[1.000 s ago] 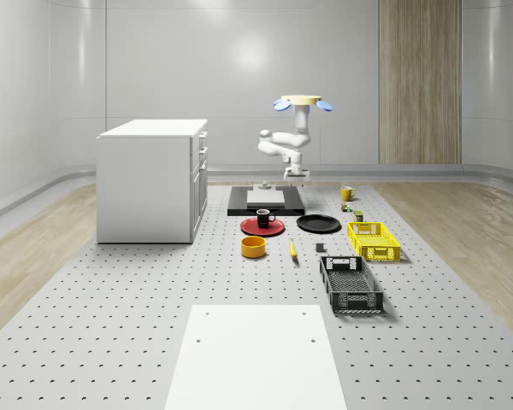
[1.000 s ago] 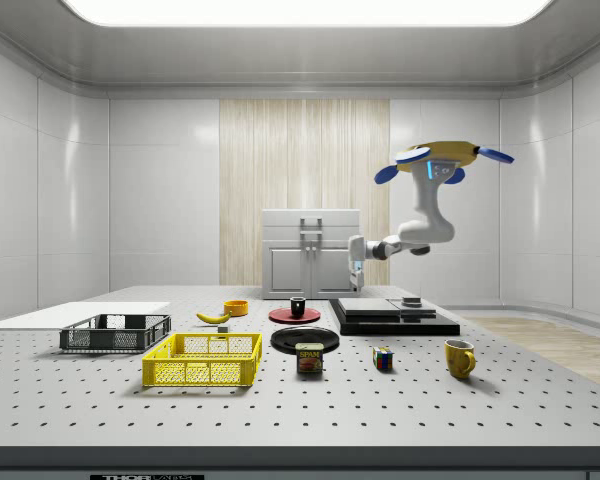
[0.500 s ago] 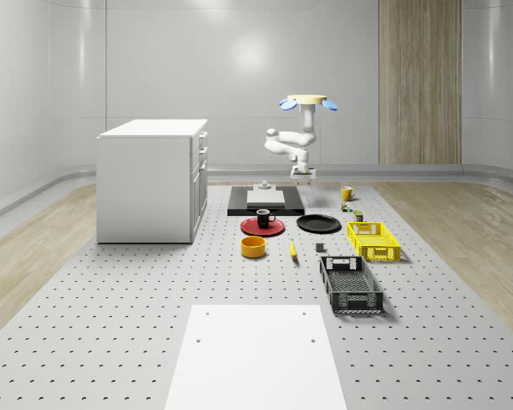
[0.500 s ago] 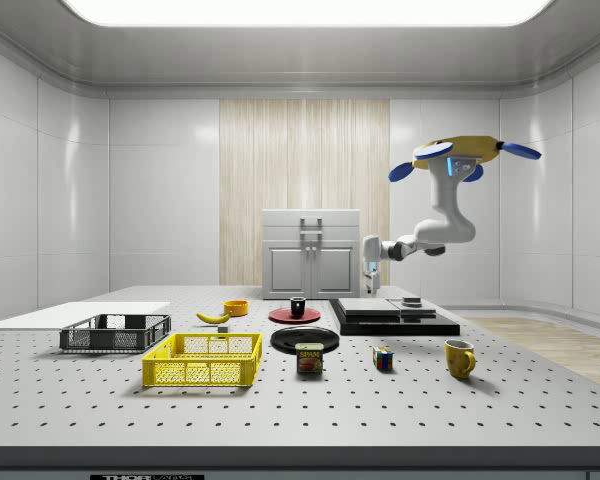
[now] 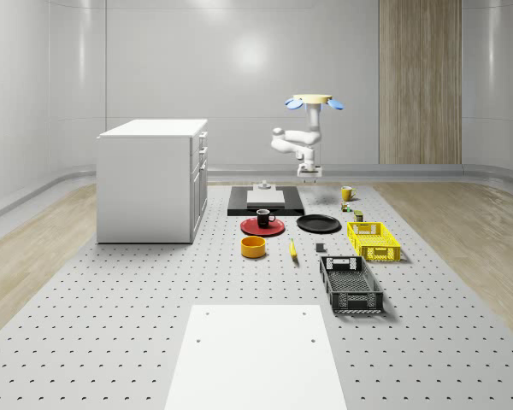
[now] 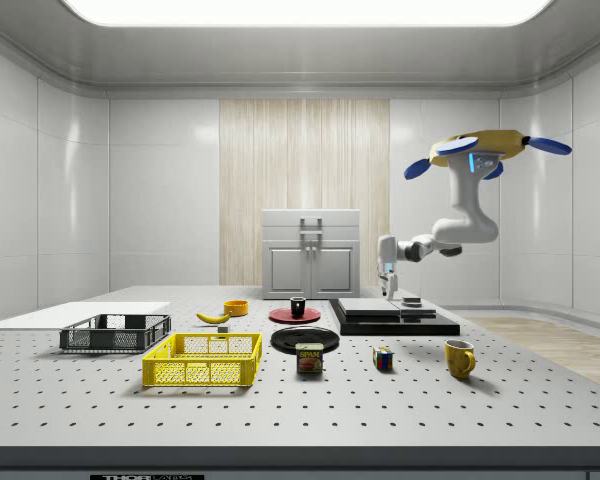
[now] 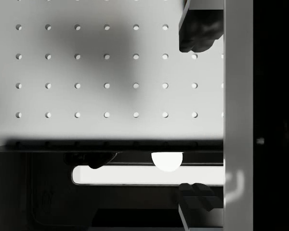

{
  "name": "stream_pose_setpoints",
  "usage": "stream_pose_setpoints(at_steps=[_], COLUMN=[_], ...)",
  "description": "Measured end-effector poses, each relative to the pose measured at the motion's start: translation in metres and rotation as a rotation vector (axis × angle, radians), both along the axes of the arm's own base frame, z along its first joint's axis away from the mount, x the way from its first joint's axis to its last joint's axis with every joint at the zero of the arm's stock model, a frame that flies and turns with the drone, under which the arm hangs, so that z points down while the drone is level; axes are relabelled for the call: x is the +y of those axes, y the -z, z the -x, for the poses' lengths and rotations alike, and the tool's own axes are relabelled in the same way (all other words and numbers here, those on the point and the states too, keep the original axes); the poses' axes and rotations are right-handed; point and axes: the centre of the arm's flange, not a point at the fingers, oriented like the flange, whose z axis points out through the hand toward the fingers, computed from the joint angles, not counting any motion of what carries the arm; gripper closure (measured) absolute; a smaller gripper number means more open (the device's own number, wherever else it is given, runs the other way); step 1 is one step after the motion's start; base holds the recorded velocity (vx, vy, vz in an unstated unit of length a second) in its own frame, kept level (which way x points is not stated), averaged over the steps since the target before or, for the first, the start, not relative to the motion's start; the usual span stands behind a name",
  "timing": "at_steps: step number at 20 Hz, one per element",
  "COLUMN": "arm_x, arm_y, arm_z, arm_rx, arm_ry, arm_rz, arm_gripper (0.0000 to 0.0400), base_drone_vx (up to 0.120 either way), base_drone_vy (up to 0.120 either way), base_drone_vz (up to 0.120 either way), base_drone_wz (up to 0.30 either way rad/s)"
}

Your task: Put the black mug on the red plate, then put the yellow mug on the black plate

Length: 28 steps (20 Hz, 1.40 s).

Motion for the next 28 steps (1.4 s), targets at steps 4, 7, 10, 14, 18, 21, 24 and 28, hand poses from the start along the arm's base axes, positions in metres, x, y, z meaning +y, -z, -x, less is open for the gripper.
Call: stream_pose_setpoints(at_steps=[4, 7, 10, 14, 18, 21, 24, 28], arm_x=[0.0, 0.0, 0.0, 0.0, 0.0, 0.0, 0.0, 0.0], arm_y=[0.0, 0.0, 0.0, 0.0, 0.0, 0.0, 0.0, 0.0], arm_z=[0.0, 0.0, 0.0, 0.0, 0.0, 0.0, 0.0, 0.0], arm_rx=[0.0, 0.0, 0.0, 0.0, 0.0, 0.0, 0.0, 0.0], arm_ry=[0.0, 0.0, 0.0, 0.0, 0.0, 0.0, 0.0, 0.0], arm_rz=[0.0, 0.0, 0.0, 0.0, 0.0, 0.0, 0.0, 0.0], arm_gripper=[0.0, 0.0, 0.0, 0.0, 0.0, 0.0, 0.0, 0.0], base_drone_vx=[-0.12, -0.12, -0.12, -0.12, -0.12, -0.12, -0.08, 0.0], base_drone_vy=[0.12, 0.12, 0.12, 0.12, 0.12, 0.12, 0.12, 0.12], base_drone_vz=[0.0, 0.0, 0.0, 0.0, 0.0, 0.0, 0.0, 0.0], base_drone_wz=[0.0, 0.0, 0.0, 0.0, 0.0, 0.0, 0.0, 0.0])
